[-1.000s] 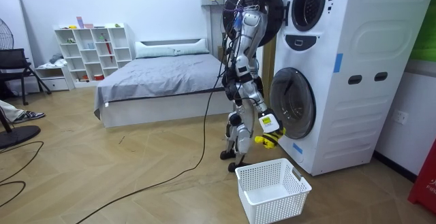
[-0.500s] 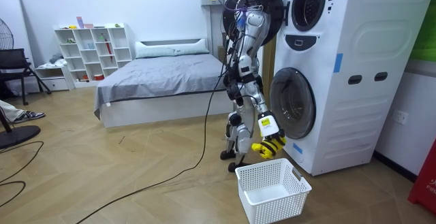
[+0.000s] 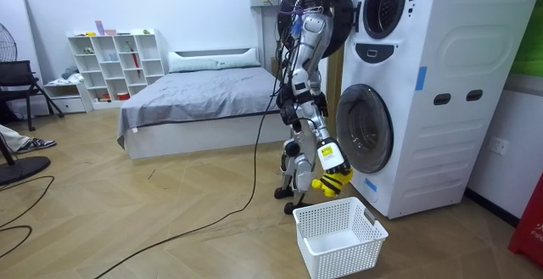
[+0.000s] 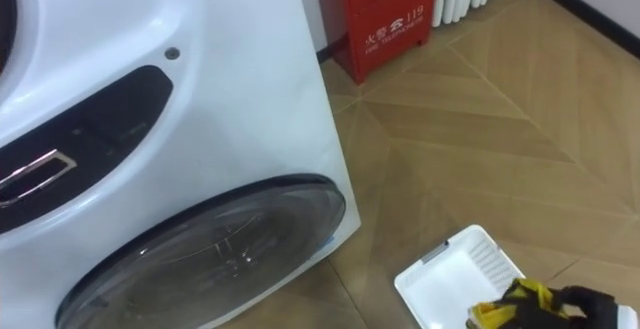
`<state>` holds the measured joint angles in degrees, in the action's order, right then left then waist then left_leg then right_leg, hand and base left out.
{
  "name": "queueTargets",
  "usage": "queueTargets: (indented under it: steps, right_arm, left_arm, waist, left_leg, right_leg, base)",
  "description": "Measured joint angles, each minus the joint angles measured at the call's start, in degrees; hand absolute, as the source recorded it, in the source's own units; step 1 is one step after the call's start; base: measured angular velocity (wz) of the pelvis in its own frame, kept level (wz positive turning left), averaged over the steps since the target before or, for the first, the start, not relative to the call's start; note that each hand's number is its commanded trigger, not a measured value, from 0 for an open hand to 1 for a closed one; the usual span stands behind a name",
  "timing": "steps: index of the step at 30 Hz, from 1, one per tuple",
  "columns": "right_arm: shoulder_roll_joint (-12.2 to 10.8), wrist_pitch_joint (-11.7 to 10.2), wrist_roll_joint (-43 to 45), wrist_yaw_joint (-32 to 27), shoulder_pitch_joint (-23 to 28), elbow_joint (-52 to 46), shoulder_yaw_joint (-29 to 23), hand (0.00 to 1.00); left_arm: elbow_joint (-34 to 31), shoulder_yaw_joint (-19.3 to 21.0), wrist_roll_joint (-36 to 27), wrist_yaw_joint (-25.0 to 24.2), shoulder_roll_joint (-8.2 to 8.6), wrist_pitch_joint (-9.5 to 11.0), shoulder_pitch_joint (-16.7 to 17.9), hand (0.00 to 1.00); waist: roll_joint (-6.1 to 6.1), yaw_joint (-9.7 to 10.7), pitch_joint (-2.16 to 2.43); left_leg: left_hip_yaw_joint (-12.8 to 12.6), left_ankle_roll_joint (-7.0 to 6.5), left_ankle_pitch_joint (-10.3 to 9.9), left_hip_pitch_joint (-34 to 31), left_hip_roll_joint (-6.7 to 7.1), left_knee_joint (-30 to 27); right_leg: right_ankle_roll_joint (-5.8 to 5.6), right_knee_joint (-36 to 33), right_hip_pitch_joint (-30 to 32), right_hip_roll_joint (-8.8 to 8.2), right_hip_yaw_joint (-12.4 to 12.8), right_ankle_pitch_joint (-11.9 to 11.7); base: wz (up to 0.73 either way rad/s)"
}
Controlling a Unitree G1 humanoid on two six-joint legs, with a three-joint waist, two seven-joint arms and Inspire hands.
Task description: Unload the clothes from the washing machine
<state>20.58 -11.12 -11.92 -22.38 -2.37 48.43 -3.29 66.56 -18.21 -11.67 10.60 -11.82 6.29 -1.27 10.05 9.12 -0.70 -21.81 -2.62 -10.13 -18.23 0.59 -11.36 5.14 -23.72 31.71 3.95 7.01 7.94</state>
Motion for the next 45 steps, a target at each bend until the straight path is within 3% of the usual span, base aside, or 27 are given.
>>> queueTargets:
  steps: [1,2,3,18,20,37,42,45]
  right_arm:
    - [0.00,0.00,-0.06,-0.06,0.08,0.00,0.03,0.83]
    - [0.00,0.00,-0.14,-0.11,0.11,0.00,0.10,0.51]
    - [0.00,0.00,-0.29,-0.23,0.12,0.00,0.33,0.00]
    - [-0.11,-0.14,-0.38,-0.58,0.22,0.17,2.08,0.00]
    - [-0.12,-0.12,-0.27,0.23,0.15,0.16,2.11,0.00]
    - [-0.17,0.01,-1.13,4.80,0.84,2.62,2.02,0.00]
    - [-1.05,0.01,-1.08,6.13,1.98,3.44,2.07,0.00]
    - [-1.50,0.01,-1.02,7.28,3.51,4.68,2.00,0.00]
  left_arm:
    - [-0.06,-0.03,0.00,0.00,0.00,0.00,0.00,0.00]
    - [-0.06,-0.03,0.00,0.00,0.00,0.00,0.00,0.00]
    - [-0.07,-0.04,0.00,0.00,0.00,0.00,0.00,0.00]
    - [0.04,-0.24,-0.02,-0.04,0.00,0.01,0.29,0.00]
    - [-0.22,-0.23,-0.02,-0.05,0.00,-0.03,0.70,0.00]
    - [-0.21,-0.20,-0.02,-0.47,0.09,-0.15,1.82,0.00]
    - [-0.14,0.02,0.04,-1.26,0.08,-0.14,2.30,0.00]
    - [-0.06,0.29,0.87,-1.30,0.07,0.19,3.12,0.00]
  waist:
    - [0.00,0.00,0.00]
    - [0.01,0.00,0.00]
    - [0.01,0.00,0.00]
    - [0.04,-0.08,0.10]
    - [0.01,-0.03,0.27]
    - [-0.21,0.01,0.16]
    - [-0.73,-0.14,0.10]
    - [-1.31,-0.25,0.08]
  left_leg:
    - [-0.03,0.00,0.01,0.00,0.00,-0.03]
    - [-0.05,-0.01,0.01,-0.01,0.00,-0.03]
    - [-0.07,-0.02,0.02,-0.01,-0.01,-0.03]
    - [-0.08,0.00,0.04,1.87,-0.20,0.20]
    - [-0.07,0.00,0.04,2.03,-0.20,0.14]
    - [0.13,-0.02,0.05,2.56,-0.29,0.17]
    - [0.35,-0.02,0.05,2.80,-0.36,0.02]
    - [1.75,-0.02,0.05,4.53,-0.35,0.17]
  right_leg:
    - [0.00,-0.03,0.01,0.00,0.00,0.00]
    - [0.00,-0.03,0.02,0.00,0.00,0.00]
    - [0.01,-0.03,0.03,0.00,-0.02,0.00]
    - [0.06,1.08,-2.44,-0.03,-0.59,-0.03]
    - [0.04,1.15,-2.72,-0.12,-0.79,-0.01]
    - [0.00,1.87,-4.03,-0.72,-2.53,0.00]
    - [0.01,2.36,-4.67,-0.76,-2.78,0.06]
    - [0.11,3.20,-6.98,-0.81,-3.37,0.33]
  base:
    - [0.00]
    - [0.00]
    - [0.00]
    - [0.01]
    - [0.02]
    - [0.05]
    - [0.03]
    - [0.09]
